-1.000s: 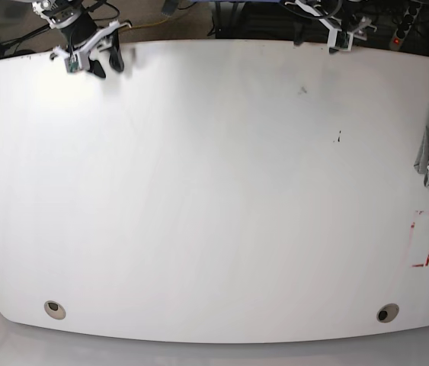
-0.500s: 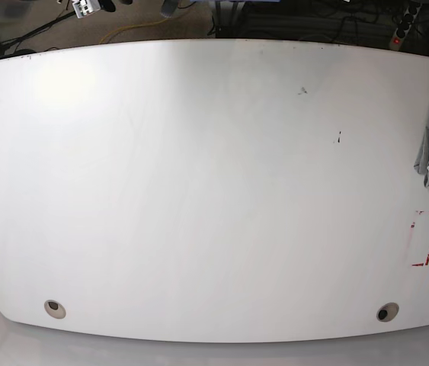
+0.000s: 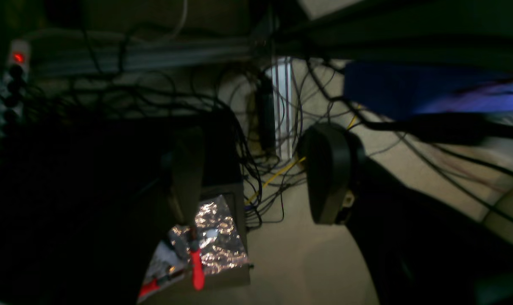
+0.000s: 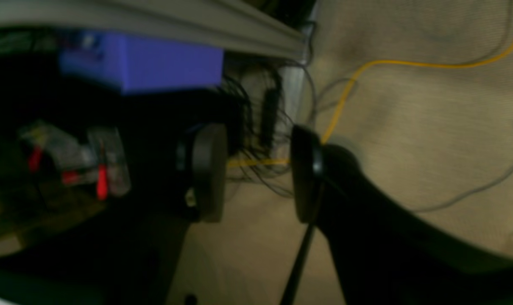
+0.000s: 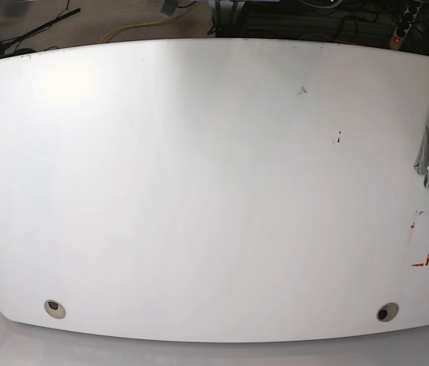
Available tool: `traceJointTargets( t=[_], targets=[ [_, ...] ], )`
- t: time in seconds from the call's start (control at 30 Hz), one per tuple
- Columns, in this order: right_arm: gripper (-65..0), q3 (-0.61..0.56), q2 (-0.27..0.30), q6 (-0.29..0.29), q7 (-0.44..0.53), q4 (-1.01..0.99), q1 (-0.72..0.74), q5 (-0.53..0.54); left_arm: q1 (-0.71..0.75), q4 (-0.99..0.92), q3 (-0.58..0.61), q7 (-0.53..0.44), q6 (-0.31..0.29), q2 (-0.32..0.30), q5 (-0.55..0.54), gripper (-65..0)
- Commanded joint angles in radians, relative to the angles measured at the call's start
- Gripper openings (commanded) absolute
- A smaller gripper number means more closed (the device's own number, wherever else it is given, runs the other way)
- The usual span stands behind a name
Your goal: Fold the T-shirt properly
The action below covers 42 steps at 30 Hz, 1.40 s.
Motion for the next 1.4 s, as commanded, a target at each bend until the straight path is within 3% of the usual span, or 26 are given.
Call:
traceJointTargets(
  t=[0.0,0.37,0.6,0.77,0.83,1.1,1.37],
  targets=[
    [-41.9,-0.018,0.015,-0.057,0.036,-0.093,0.027,-0.039,-0.042,-0.091,0.017,0.0,-0.008,-0.017,0.004,-30.4],
    [-41.9,-0.113,0.016,-0.192,0.051,-0.429,0.263,-0.048,-0.374,-0.576,0.021,-0.001,-0.006,-0.016,0.01,-30.4],
    [-41.9,-0.114,0.016,-0.199,0.051,-0.593,0.393,-0.05,-0.562,-0.84,0.021,-0.024,-0.001,-0.017,0.01,-30.4],
    [-41.9,-0.114,0.018,-0.201,0.051,-0.707,0.482,-0.05,-0.671,-0.995,0.024,-0.063,0.085,-0.017,0.01,-30.4],
    [-41.9,-0.114,0.016,-0.201,0.051,-0.738,0.508,-0.05,-0.699,-1.053,0.024,-0.093,0.089,-0.017,0.012,-30.4],
    [-41.5,-0.114,0.016,-0.203,0.051,-0.827,0.596,-0.05,-0.806,-1.202,0.026,-0.121,0.091,-0.019,0.012,-30.4],
    [-41.2,-0.114,0.015,-0.256,0.051,-0.859,0.62,-0.05,-0.829,-1.214,0.026,-0.121,0.104,-0.017,0.055,-30.4]
  ],
)
